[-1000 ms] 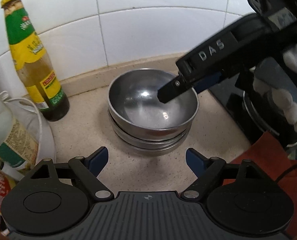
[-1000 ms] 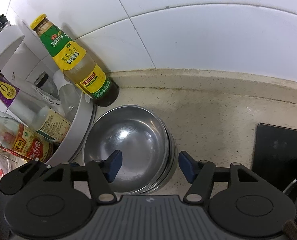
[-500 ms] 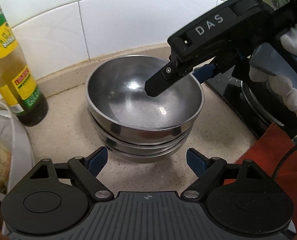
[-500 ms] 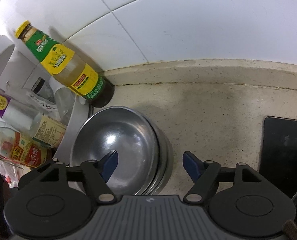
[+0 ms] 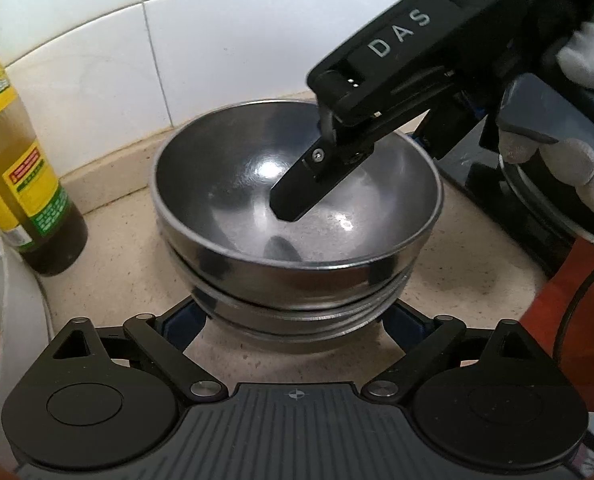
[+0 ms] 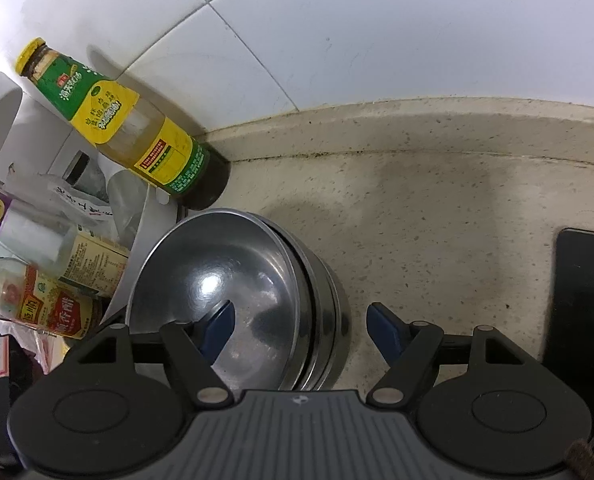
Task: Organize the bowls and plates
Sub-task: 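Grip the rim of the three-bowl stack with both grippers, then lift the bowl stack with both grippers and carry it over the plate stack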
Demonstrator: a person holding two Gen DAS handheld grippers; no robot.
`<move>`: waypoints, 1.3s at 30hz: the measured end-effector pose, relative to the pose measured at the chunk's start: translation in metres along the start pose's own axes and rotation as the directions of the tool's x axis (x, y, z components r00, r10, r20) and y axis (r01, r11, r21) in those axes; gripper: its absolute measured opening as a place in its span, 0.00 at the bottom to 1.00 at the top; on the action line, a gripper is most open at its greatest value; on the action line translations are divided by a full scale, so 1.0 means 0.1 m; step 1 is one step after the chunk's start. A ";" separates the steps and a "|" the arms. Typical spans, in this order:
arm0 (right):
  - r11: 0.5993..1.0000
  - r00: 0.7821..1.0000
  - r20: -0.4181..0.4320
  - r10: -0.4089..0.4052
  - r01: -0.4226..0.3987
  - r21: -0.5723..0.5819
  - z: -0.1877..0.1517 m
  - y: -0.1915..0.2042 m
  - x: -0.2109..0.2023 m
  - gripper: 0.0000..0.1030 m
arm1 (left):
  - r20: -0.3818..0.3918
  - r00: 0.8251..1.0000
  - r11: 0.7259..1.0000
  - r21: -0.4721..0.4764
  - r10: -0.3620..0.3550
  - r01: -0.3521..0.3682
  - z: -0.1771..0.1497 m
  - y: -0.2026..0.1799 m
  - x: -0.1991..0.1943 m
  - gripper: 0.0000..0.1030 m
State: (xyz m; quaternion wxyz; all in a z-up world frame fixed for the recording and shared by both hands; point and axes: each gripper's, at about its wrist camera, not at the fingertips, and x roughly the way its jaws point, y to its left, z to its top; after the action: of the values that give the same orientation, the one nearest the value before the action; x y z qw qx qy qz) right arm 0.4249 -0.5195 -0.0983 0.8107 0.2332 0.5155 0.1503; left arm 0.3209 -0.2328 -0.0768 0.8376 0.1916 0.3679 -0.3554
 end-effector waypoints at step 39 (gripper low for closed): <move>0.993 0.993 -0.016 0.116 -0.115 0.033 0.21 -0.28 0.24 0.81 | 0.109 0.994 0.999 -0.044 -0.018 0.023 0.09 -0.05 0.50 1.00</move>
State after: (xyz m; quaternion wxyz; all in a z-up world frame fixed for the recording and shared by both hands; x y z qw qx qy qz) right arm 0.4544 -0.5363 -0.1237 0.7922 0.2743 0.5107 0.1908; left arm 0.3456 -0.2639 -0.1093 0.8567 0.1492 0.3317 -0.3657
